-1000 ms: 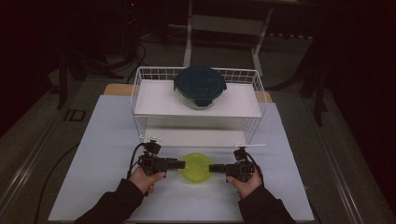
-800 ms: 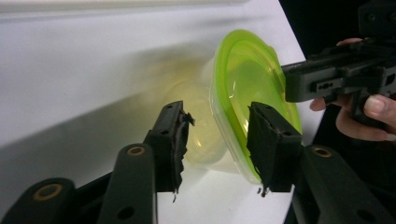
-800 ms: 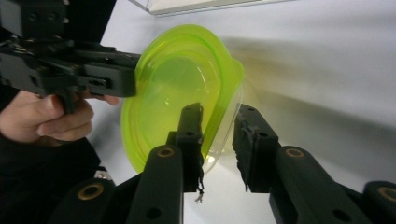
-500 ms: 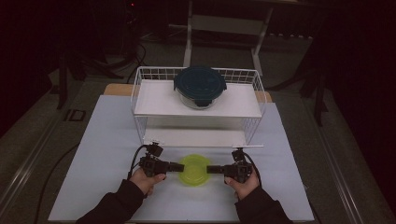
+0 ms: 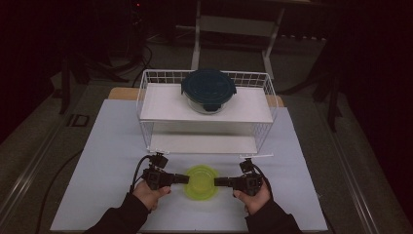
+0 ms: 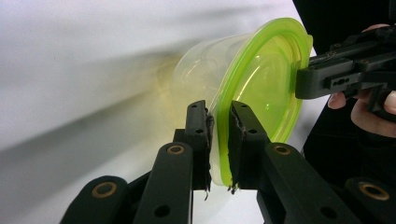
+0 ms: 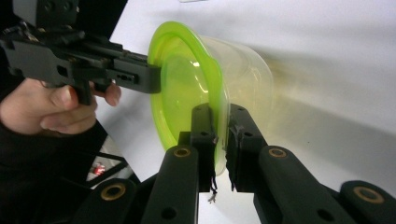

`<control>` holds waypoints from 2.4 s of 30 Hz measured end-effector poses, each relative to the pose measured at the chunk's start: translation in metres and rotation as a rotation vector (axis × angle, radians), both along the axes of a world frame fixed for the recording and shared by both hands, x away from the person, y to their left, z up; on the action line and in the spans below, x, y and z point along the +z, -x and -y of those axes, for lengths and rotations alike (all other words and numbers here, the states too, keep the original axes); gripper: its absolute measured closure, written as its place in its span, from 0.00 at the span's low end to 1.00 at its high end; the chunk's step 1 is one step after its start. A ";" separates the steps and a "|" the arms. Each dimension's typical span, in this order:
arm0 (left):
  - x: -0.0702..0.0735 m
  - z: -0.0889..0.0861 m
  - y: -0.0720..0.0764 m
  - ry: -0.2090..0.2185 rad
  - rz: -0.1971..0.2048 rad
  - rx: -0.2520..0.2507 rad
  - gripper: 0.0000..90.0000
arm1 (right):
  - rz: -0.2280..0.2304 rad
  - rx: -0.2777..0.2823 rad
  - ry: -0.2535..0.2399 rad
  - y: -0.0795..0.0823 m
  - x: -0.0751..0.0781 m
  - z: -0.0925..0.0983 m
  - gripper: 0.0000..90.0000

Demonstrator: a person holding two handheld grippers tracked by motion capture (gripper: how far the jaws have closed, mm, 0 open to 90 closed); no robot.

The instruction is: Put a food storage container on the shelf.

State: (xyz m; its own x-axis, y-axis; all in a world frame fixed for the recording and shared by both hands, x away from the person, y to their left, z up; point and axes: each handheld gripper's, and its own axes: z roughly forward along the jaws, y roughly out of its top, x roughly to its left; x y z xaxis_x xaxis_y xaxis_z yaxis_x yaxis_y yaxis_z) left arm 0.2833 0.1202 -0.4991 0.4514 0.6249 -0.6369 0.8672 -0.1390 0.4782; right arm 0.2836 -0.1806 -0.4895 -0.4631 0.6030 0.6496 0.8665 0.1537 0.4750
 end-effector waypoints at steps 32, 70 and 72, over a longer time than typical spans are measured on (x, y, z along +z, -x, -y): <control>0.097 -0.002 -0.003 0.064 0.204 0.017 0.89 | 0.236 -0.010 -0.036 0.002 0.091 0.006 0.92; 0.252 -0.008 -0.060 0.049 0.393 0.072 0.89 | 0.426 -0.062 -0.077 -0.057 0.238 -0.005 0.91; 0.255 -0.008 -0.065 0.047 0.404 0.080 0.89 | 0.430 -0.065 -0.068 -0.063 0.241 -0.006 0.91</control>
State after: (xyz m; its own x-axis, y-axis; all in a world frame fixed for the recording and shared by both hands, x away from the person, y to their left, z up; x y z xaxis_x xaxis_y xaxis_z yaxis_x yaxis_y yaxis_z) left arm 0.3482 0.1281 -0.2440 0.6220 0.6426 -0.4474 0.6157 -0.0483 0.7865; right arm 0.3464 -0.1749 -0.2481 -0.6627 0.6020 0.4454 0.5945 0.0612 0.8018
